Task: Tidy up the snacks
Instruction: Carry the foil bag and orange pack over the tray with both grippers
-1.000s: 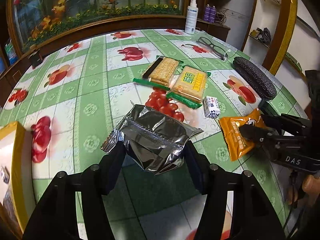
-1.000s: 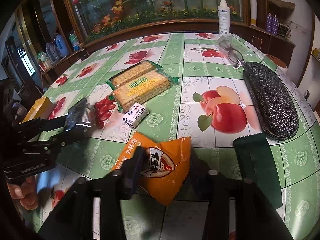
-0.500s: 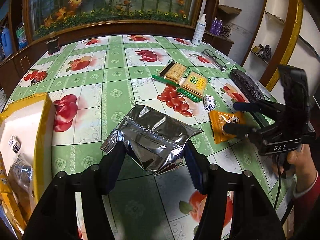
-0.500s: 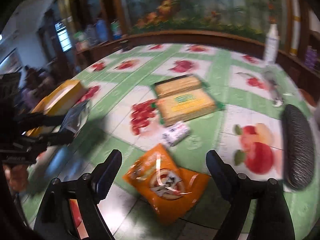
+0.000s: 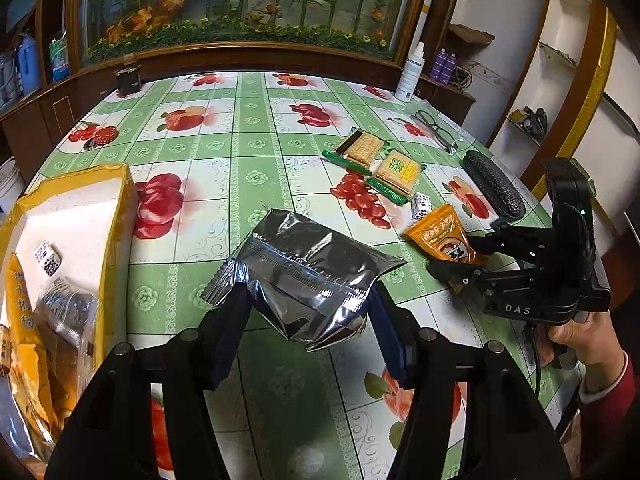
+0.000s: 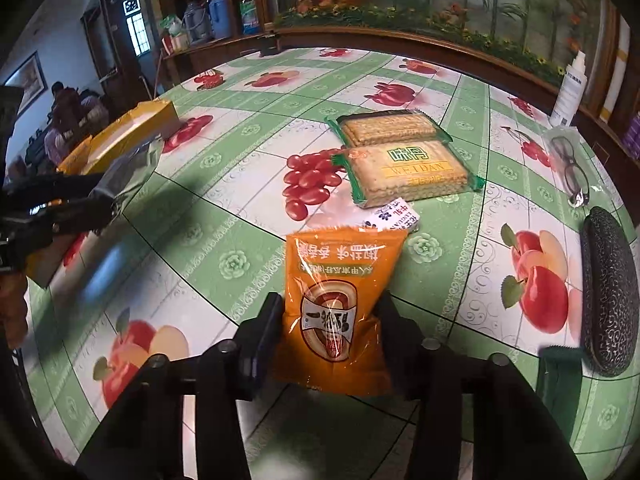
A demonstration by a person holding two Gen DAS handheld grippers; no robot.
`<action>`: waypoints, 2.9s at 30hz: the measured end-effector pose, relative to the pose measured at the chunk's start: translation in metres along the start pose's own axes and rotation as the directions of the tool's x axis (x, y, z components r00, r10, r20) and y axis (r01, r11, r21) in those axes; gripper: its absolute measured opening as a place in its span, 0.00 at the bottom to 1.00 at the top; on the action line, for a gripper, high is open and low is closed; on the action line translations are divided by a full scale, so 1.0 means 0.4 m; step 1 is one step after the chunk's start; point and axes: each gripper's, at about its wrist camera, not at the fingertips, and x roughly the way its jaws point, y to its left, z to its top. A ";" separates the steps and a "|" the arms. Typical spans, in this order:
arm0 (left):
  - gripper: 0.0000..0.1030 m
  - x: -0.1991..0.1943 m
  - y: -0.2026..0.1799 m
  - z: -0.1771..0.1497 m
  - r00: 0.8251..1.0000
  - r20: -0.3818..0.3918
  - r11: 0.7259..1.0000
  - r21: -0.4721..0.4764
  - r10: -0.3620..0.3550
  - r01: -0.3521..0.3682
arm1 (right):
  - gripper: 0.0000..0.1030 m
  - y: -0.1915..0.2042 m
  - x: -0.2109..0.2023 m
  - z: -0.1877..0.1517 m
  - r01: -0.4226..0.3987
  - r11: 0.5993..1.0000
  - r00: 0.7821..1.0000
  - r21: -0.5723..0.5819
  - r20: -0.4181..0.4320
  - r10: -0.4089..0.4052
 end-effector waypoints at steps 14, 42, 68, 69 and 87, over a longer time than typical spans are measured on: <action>0.57 -0.133 0.053 -0.021 0.990 0.096 0.994 -0.044 0.105 -0.101 | 0.36 0.065 -0.077 -0.011 -0.203 0.965 0.974 0.168 0.133 0.182; 0.57 -0.314 0.260 -0.116 0.945 0.167 0.940 -0.246 0.280 -0.235 | 0.36 0.345 -0.090 0.071 -0.357 0.934 0.924 -0.014 0.141 0.355; 0.57 -0.359 0.404 -0.185 0.932 0.154 0.893 -0.373 0.327 -0.252 | 0.37 0.583 -0.034 0.172 -0.444 0.885 0.885 -0.137 0.086 0.457; 0.57 -0.358 0.408 -0.187 0.932 0.151 0.891 -0.376 0.329 -0.254 | 0.37 0.585 -0.031 0.175 -0.445 0.886 0.885 -0.133 0.086 0.458; 0.57 -0.283 0.411 -0.147 0.945 0.104 0.903 -0.342 0.310 -0.259 | 0.37 0.615 0.066 0.297 -0.392 0.919 0.912 -0.041 0.118 0.394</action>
